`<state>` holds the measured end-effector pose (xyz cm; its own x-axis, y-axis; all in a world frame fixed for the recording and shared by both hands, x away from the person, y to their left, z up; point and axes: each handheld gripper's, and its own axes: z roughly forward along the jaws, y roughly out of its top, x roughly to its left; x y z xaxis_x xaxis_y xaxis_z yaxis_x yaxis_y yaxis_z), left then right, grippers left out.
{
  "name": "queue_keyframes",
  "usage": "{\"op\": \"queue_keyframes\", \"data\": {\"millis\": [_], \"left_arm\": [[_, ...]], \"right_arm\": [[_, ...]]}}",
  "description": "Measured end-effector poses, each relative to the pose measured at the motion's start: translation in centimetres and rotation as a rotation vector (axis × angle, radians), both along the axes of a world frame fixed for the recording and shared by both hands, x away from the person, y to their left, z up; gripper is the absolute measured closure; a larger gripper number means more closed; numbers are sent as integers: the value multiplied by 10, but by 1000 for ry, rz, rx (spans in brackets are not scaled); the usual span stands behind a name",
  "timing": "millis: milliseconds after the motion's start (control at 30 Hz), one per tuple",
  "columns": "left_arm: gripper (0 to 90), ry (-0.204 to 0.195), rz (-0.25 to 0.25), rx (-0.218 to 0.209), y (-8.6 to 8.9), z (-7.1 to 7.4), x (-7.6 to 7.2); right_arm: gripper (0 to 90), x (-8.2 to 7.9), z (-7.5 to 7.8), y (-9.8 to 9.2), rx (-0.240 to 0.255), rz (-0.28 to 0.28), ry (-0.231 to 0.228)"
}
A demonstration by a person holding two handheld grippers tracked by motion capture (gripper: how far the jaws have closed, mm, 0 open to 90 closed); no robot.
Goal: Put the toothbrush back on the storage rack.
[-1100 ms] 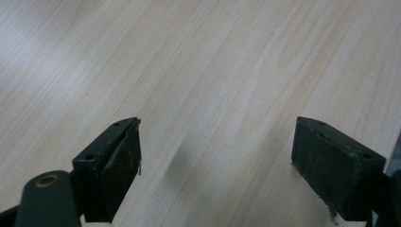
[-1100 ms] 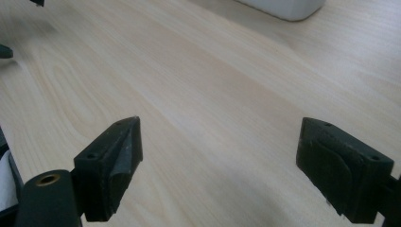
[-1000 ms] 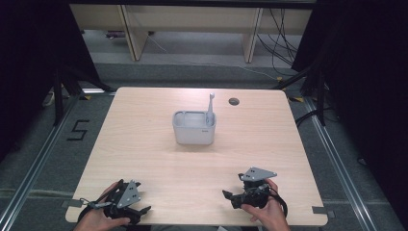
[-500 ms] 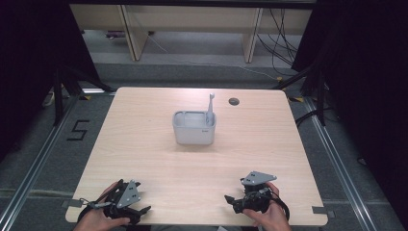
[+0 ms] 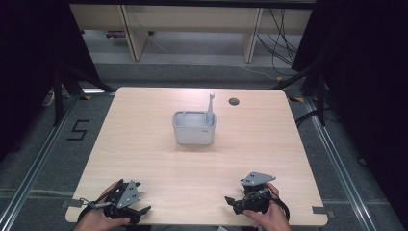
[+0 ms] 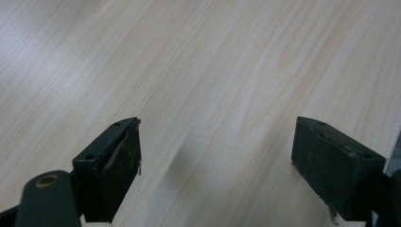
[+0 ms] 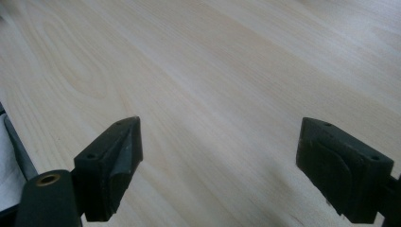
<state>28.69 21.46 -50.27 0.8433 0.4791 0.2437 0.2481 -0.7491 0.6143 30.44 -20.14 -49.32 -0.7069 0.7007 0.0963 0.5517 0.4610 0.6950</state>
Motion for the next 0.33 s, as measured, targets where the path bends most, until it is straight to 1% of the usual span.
{"op": "queue_keyframes", "data": {"millis": [33,67,133,233,267,300,333], "left_arm": [[164,0,0,0,0,0,0],[163,1,0,0,0,0,0],[164,1,-1,1,0,0,0],[164,0,0,0,0,0,0],[164,0,0,0,0,0,0],[163,0,0,1,0,0,0],[163,0,0,1,0,0,0]], "right_arm": [[163,0,-1,1,15,-8,-11],[163,0,0,0,0,1,2],[162,0,0,0,-1,1,7],[163,0,0,0,1,-2,4],[163,1,-1,0,-6,6,-5],[163,1,-1,-1,-6,4,-8],[163,1,0,-2,-13,-10,-2]]}}
